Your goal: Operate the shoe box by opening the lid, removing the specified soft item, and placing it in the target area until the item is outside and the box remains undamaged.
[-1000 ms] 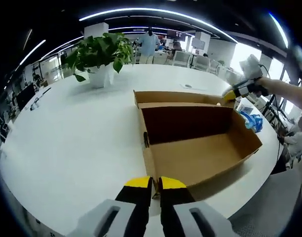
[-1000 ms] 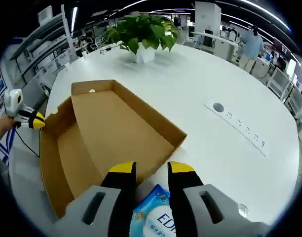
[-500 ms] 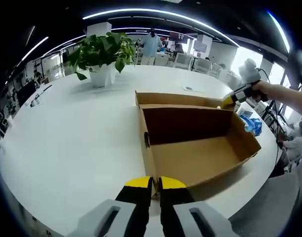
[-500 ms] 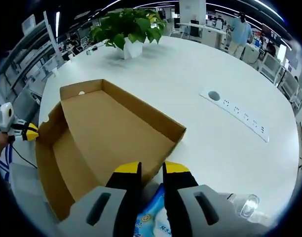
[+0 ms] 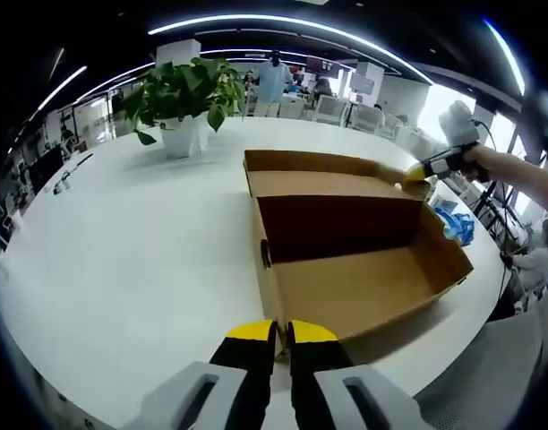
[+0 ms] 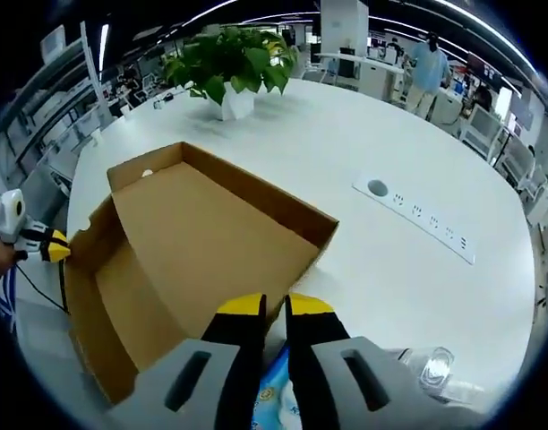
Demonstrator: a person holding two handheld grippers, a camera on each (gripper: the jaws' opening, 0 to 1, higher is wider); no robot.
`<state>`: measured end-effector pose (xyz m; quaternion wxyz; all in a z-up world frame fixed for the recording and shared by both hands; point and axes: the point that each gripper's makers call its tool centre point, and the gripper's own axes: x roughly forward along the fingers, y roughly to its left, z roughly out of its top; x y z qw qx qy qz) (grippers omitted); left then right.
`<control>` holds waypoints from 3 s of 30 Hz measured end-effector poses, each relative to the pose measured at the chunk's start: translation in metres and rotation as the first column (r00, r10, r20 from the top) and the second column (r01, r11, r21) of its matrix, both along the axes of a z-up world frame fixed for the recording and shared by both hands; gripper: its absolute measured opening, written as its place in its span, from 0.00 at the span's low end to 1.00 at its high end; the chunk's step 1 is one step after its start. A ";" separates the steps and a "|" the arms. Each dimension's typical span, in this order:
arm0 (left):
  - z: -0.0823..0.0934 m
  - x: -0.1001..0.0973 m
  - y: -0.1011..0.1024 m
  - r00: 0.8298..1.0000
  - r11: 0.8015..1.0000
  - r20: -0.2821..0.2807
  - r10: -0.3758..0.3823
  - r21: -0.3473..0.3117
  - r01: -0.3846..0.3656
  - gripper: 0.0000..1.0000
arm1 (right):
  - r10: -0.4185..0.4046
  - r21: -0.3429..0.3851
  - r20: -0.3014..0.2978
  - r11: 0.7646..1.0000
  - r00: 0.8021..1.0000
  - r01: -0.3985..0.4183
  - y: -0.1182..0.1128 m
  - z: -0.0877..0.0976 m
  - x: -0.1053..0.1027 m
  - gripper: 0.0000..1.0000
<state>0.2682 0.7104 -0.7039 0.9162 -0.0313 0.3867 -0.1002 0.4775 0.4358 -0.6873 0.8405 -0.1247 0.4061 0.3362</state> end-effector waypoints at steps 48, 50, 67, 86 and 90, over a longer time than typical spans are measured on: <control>0.002 -0.002 0.000 0.998 0.999 0.038 0.052 -0.020 -0.051 0.04 | -0.015 0.122 0.194 0.992 0.981 -0.009 -0.006 0.059 -0.056 0.00; 0.002 -0.002 0.000 0.998 0.998 0.040 0.053 -0.022 -0.053 0.04 | -0.021 0.129 0.200 0.992 0.980 -0.005 -0.007 0.059 -0.059 0.00; 0.002 -0.002 0.001 0.998 0.999 0.048 0.035 -0.014 -0.035 0.05 | -0.073 0.180 0.226 0.983 0.971 0.032 -0.010 0.060 -0.084 0.00; 0.041 0.016 0.009 0.988 1.000 0.155 0.026 -0.004 -0.026 0.13 | -0.117 0.221 0.255 0.973 0.960 0.060 -0.014 0.054 -0.107 0.01; 0.060 0.024 0.011 0.978 1.000 0.209 0.014 0.016 -0.017 0.16 | -0.102 0.218 0.288 0.975 0.952 0.039 -0.014 0.058 -0.111 0.01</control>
